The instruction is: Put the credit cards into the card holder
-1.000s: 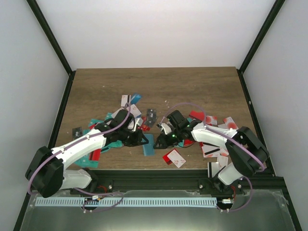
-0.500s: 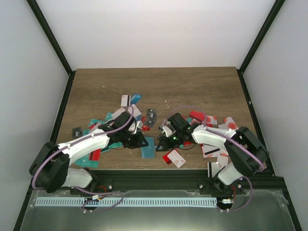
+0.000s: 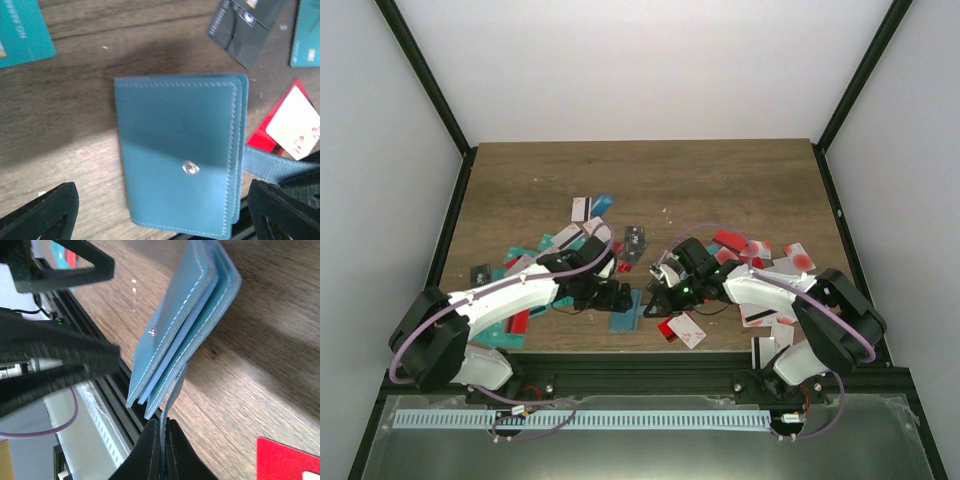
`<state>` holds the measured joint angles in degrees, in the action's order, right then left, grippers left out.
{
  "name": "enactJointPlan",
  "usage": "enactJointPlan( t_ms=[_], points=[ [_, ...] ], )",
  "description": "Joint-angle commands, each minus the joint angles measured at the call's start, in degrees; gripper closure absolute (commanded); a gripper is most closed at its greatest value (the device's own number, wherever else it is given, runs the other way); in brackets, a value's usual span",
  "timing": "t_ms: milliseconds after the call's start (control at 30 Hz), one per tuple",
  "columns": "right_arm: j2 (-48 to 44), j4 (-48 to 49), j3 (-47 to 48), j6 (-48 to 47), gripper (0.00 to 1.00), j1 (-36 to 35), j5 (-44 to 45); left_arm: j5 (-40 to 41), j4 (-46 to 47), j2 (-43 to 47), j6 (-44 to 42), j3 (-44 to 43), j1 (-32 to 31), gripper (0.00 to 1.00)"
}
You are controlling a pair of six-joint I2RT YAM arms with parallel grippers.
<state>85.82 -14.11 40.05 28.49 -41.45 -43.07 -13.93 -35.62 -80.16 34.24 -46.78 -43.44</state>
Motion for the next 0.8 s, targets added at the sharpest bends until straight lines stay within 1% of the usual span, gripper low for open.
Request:
enactJointPlan(
  t_ms=[0, 100, 200, 767],
  points=[
    [-3.1, 3.0, -0.4, 1.0, 0.99, -0.3, -2.7, 3.6, -2.8, 2.0, -0.3, -1.7, -3.8, 0.02],
    [-3.8, 3.2, -0.5, 1.3, 0.99, -0.3, -2.6, 4.5, -2.4, 1.7, 0.4, -1.6, -5.7, 0.01],
    [-3.4, 3.2, -0.5, 1.5, 0.99, -0.3, -2.6, 5.2, -2.3, 0.6, 0.6, -1.5, -6.3, 0.02],
    [-2.4, 1.8, -0.4, 0.9, 0.99, -0.3, -1.5, 8.6, -3.3, 0.9, 0.2, -1.7, -6.5, 0.09]
  ],
)
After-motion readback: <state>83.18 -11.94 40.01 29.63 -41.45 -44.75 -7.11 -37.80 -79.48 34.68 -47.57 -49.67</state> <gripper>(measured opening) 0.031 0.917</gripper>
